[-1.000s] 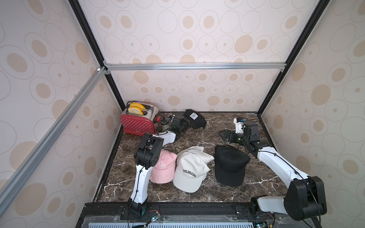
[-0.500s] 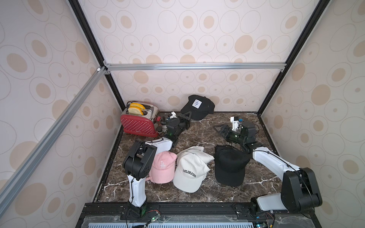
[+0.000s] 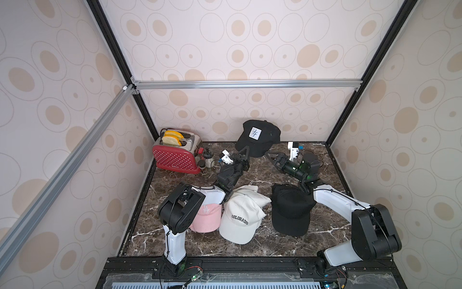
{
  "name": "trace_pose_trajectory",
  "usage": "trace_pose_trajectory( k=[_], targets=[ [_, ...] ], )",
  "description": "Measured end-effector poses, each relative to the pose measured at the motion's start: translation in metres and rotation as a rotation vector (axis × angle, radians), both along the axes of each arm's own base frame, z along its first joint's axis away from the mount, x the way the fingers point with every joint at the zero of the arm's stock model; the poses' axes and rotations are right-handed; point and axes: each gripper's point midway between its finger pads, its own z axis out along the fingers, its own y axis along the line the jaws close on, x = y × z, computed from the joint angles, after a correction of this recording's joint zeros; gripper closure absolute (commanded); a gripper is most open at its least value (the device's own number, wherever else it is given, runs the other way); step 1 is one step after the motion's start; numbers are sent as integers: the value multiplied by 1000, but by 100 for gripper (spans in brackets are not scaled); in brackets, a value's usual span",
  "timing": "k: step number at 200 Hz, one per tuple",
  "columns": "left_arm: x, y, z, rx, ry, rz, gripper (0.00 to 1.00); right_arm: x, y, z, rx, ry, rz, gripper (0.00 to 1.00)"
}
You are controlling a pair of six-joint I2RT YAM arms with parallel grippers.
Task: Stack the baseball caps by color
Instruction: Pick up the baseball cap from the center of the board, then place the baseball cap on the baseball cap.
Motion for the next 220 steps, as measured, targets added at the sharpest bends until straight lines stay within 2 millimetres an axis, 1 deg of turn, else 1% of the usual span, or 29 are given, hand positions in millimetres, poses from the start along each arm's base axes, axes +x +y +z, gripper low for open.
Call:
trace_pose_trajectory(
  k=[7, 24, 39, 71, 81, 98, 110, 135, 164, 191, 208, 220],
  targets=[
    [-1, 1, 2, -7, -6, 5, 100, 1, 0, 4, 10, -13, -7, 27],
    [-2, 3, 7, -27, -19, 21, 100, 1, 4, 15, 42, -50, -12, 28],
    [-2, 4, 9, -42, -19, 38, 100, 0, 8, 20, 64, -69, -4, 29],
    [-12, -3, 14, -74, -27, 46, 100, 2, 22, 19, 80, -59, 23, 36],
    [-13, -5, 15, -77, -29, 44, 100, 4, 26, 16, 87, -44, 26, 37],
    [-15, -7, 16, -82, -32, 42, 100, 6, 30, 8, 99, -19, 28, 45],
    [-15, -6, 15, -77, -29, 47, 100, 8, 33, 6, 109, -15, 33, 48],
    [-14, -5, 14, -79, -27, 56, 99, 9, 36, 11, 127, -23, 41, 51],
    [-15, -6, 16, -92, -30, 50, 95, 9, 36, 20, 148, -60, 44, 55],
    [-19, -11, 18, -102, -31, 28, 95, 8, 36, 33, 181, -117, 52, 68],
    [-22, -17, 20, -111, -32, 11, 94, 9, 38, 33, 199, -130, 62, 74],
    [-24, -19, 19, -110, -26, 8, 94, 10, 40, 33, 213, -133, 70, 80]
  ],
)
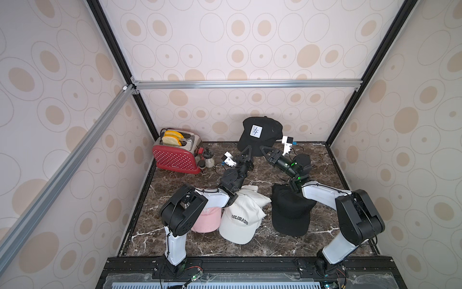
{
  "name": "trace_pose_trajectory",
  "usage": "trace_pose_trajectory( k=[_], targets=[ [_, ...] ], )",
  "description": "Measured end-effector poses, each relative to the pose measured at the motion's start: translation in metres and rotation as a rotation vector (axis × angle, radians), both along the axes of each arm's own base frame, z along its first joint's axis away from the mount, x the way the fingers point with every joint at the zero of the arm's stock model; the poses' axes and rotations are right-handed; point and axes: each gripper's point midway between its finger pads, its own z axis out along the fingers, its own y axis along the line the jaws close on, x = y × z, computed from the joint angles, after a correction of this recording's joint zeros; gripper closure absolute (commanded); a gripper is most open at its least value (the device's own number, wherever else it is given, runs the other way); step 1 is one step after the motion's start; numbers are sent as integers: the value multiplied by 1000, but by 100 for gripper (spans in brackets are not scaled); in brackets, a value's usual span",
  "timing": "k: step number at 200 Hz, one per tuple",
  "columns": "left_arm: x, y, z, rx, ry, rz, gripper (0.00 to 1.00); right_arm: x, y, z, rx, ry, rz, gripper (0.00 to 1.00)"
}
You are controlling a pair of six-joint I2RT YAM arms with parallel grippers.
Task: Stack the baseball caps by color
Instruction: Place the baseball cap on the baseball cap.
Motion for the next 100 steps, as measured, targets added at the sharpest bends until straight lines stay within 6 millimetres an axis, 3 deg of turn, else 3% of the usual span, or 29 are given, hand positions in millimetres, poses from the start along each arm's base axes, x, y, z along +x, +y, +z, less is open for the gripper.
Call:
trace_pose_trajectory(
  k=[36, 64, 100],
  targets=[
    [1, 0, -2, -1, 7, 0, 91, -3, 0, 8, 27, -9, 11, 100],
    [1, -2, -4, -2, 9, -7, 79, -5, -1, 12, 13, -22, 1, 100],
    [0, -8, -1, -6, -9, -35, 42, -7, -4, 7, -48, -37, -28, 100]
  ],
)
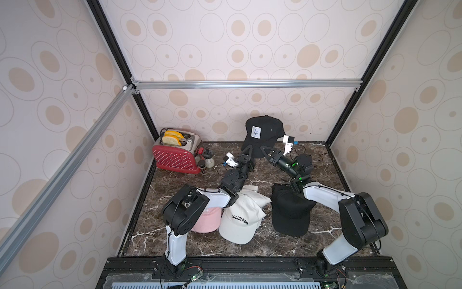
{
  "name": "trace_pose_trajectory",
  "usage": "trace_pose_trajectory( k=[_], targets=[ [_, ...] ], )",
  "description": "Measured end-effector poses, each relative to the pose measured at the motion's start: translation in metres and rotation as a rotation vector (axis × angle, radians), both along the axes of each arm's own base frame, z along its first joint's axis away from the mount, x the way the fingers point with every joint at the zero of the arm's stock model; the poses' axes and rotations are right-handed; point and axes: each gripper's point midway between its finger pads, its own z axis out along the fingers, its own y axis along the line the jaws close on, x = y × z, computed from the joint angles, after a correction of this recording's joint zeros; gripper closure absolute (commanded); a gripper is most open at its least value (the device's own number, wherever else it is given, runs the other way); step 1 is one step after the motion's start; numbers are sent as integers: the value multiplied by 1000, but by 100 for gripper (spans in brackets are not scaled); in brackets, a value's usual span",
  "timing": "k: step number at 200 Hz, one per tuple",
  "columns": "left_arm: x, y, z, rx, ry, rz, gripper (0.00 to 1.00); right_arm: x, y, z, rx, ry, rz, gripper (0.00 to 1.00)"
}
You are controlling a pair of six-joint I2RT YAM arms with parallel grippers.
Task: Stack the baseball caps by color
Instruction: Place the baseball cap on the baseball cap.
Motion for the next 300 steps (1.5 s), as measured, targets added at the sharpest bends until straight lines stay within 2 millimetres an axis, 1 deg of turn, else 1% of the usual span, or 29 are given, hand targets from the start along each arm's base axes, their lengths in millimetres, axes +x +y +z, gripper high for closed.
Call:
trace_pose_trajectory(
  k=[14, 16, 20, 21, 22, 23, 25, 41, 50, 60, 79, 85, 93, 104, 112, 122, 130, 137, 148, 158, 172, 186, 196, 223, 253, 260, 279, 300],
  targets=[
    [2, -5, 5, 10, -26, -32, 33, 1, -3, -5, -43, 2, -12, 100],
    [3, -7, 6, 19, -34, -38, 30, 1, -4, -6, -53, 0, -14, 100],
    [4, -10, 6, 23, -41, -56, 18, 1, -6, -7, -66, 4, -16, 100],
    [4, -11, 6, 29, -45, -58, 11, 1, -6, -7, -72, 3, -17, 100],
    [4, -11, 6, 32, -48, -59, 6, 1, -7, -8, -76, 2, -19, 100],
    [4, -11, 7, 35, -50, -63, 3, 1, -8, -8, -82, 2, -20, 100],
    [4, -13, 6, 43, -55, -74, 2, 1, -9, -8, -90, 4, -21, 100],
    [2, -21, 4, 104, -92, -126, 1, -1, -24, -13, -169, 6, -31, 100],
    [-2, -23, 3, 149, -117, -140, 1, -3, -38, -14, -215, 8, -37, 100],
    [-8, -26, -4, 220, -135, -153, 1, -8, -51, -14, -256, 9, -40, 100],
    [-19, -24, -21, 424, -141, -149, 1, -24, -87, -9, -320, -4, -64, 100],
    [-21, -20, -23, 498, -147, -129, 1, -27, -99, -7, -342, -11, -87, 100],
    [-22, -13, -19, 580, -165, -100, 1, -30, -117, -9, -365, 4, -120, 100],
    [-24, -1, -5, 696, -207, -42, 1, -35, -140, -14, -399, 30, -162, 100],
    [-28, 8, 8, 777, -237, 3, 1, -38, -150, -20, -420, 55, -176, 100],
    [-31, 21, 22, 865, -265, 62, 1, -44, -157, -29, -444, 89, -173, 100],
    [-35, 30, 32, 942, -285, 108, 1, -49, -159, -36, -459, 115, -161, 100],
    [-37, 37, 37, 1005, -296, 141, 1, -54, -161, -42, -469, 139, -146, 100],
    [-38, 46, 39, 1100, -298, 182, 1, -62, -162, -51, -479, 175, -121, 100],
    [-36, 53, 35, 1185, -282, 205, 1, -68, -162, -58, -485, 204, -98, 100],
    [-33, 58, 22, 1311, -251, 206, 1, -77, -162, -66, -492, 237, -66, 100],
    [-32, 57, 7, 1426, -233, 166, 1, -86, -160, -71, -499, 266, -39, 100],
    [-33, 56, 1, 1492, -234, 134, 1, -91, -159, -73, -498, 279, -24, 100],
    [-36, 53, -4, 1598, -265, 78, 1, -102, -157, -75, -488, 300, 3, 100],
    [-42, 49, -14, 1708, -314, -6, 1, -114, -153, -81, -475, 353, 45, 100],
    [-44, 47, -16, 1732, -331, -34, 1, -118, -153, -84, -479, 368, 54, 100],
    [-48, 41, -11, 1770, -382, -82, 1, -134, -153, -91, -500, 411, 81, 100],
    [-56, 30, -8, 1766, -461, -145, 1, -150, -152, -90, -512, 428, 108, 100]
  ],
)
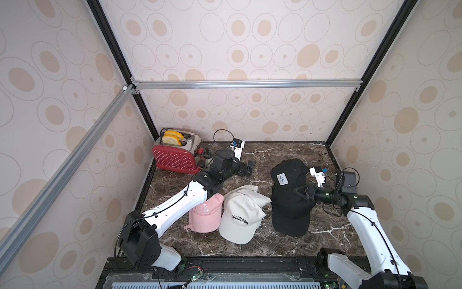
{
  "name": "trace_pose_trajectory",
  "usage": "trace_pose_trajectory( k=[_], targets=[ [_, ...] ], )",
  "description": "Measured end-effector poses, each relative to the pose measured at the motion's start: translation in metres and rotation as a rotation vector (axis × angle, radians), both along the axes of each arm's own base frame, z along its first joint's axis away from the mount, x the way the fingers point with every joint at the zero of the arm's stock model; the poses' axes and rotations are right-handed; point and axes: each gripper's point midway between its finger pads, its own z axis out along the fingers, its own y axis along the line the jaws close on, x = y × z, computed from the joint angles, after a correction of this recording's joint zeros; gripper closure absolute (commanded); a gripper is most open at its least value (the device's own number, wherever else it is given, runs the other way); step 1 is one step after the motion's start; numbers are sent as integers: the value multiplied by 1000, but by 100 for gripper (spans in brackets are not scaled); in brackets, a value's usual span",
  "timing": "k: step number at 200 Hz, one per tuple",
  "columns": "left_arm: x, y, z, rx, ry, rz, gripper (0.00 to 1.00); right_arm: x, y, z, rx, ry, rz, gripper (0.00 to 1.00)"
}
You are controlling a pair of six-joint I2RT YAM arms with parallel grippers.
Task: Stack the baseball caps by color
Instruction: Place the baseball cap on the baseball cap.
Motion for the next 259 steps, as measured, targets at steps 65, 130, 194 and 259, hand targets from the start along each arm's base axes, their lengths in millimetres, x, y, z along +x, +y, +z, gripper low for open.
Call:
trace_pose_trajectory(
  k=[65, 130, 194, 259],
  targets=[
    [-36, -44, -1, -91, 61, -315, 1, -32, 4, 7, 79, 61, 64, 100],
    [-54, -62, -13, -96, 106, -471, 1, -51, -13, 3, 77, 72, -32, 100],
    [-67, -68, -24, -60, 130, -564, 1, -67, -5, -16, 176, 104, -50, 100],
    [-76, -72, -30, -24, 131, -595, 1, -58, -3, -36, 254, 177, -59, 100]
  ],
)
